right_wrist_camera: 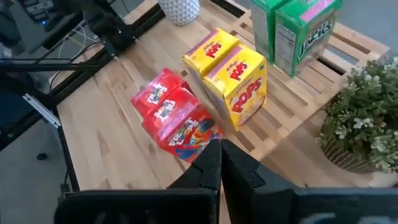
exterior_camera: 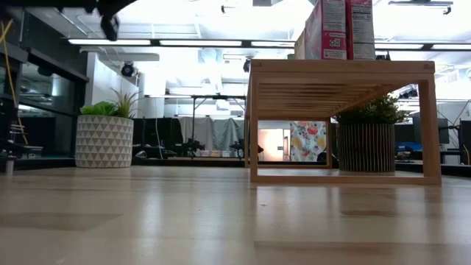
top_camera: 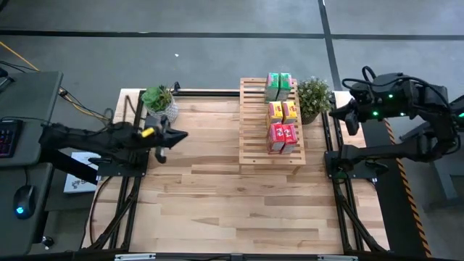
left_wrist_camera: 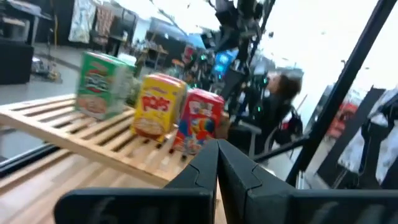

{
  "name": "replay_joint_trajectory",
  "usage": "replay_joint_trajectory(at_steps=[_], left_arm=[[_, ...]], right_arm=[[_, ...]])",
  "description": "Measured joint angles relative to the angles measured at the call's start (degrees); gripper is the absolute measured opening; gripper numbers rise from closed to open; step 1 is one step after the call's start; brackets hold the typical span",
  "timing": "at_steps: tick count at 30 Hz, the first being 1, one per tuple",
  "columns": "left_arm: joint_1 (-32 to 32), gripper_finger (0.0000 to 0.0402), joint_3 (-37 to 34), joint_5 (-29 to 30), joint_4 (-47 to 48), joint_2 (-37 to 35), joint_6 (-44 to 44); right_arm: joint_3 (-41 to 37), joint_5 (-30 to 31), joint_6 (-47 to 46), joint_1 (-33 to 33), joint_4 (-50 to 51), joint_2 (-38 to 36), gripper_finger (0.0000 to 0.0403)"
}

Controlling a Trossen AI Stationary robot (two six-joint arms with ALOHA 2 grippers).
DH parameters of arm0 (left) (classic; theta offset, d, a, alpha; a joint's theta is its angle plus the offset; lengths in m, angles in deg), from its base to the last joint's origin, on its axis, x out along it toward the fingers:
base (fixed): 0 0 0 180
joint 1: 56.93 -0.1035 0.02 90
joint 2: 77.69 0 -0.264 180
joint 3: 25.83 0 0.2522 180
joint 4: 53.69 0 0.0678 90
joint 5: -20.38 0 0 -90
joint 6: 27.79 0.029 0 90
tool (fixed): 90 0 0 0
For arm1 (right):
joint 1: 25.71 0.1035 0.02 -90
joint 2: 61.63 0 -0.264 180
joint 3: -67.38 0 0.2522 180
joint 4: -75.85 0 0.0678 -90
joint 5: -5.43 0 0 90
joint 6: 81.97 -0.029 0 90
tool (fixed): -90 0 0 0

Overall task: Stack cereal on shelf
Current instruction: Return to Home Position

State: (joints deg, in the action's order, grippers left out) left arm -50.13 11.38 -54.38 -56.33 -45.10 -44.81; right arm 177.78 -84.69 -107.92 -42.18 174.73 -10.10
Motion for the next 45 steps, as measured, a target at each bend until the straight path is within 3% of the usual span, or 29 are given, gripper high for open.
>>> replay_joint_trajectory(at_steps=[4,11,17,23,25,29,35,41,45], left_arm=[[-4.9,0.0000,-5.2,-4.0,6.7,-13.4,-2.1],[-6.4,0.0000,-14.0,-2.7,13.2,-31.4,-6.8],[-6.0,0.0000,-22.7,-1.7,1.4,-31.2,-9.8],[-6.0,0.0000,-22.7,-4.6,5.6,-30.9,-0.8],[-6.0,0.0000,-22.8,-4.4,8.2,-30.8,1.4],[-6.0,0.0001,-22.8,-4.2,9.6,-30.7,-0.7],[-6.0,0.0001,-22.8,-4.2,9.5,-30.6,-1.9],[-6.0,0.0001,-22.8,-4.2,9.5,-30.6,-1.9],[-6.0,0.0001,-22.8,-4.2,9.5,-30.6,-1.8]], right_arm=[[0.0,-0.5,0.4,0.0,-0.8,0.7,0.0000],[0.0,1.4,0.9,0.0,-5.3,0.0,0.0000],[0.0,1.7,1.8,0.0,-7.2,-1.1,0.0000],[-0.1,0.6,4.6,0.0,-8.1,-2.4,0.0000],[-2.0,-2.7,5.8,0.0,-10.4,-4.0,0.0000],[-12.8,-9.9,6.4,0.0,-19.1,-11.6,0.0000],[-42.7,-16.5,5.3,0.0,-43.8,-28.9,0.0000],[-68.5,-12.3,2.2,0.0,-69.7,-41.2,0.0000],[-77.3,-10.4,-1.3,0.1,-80.2,-45.8,0.0000]])
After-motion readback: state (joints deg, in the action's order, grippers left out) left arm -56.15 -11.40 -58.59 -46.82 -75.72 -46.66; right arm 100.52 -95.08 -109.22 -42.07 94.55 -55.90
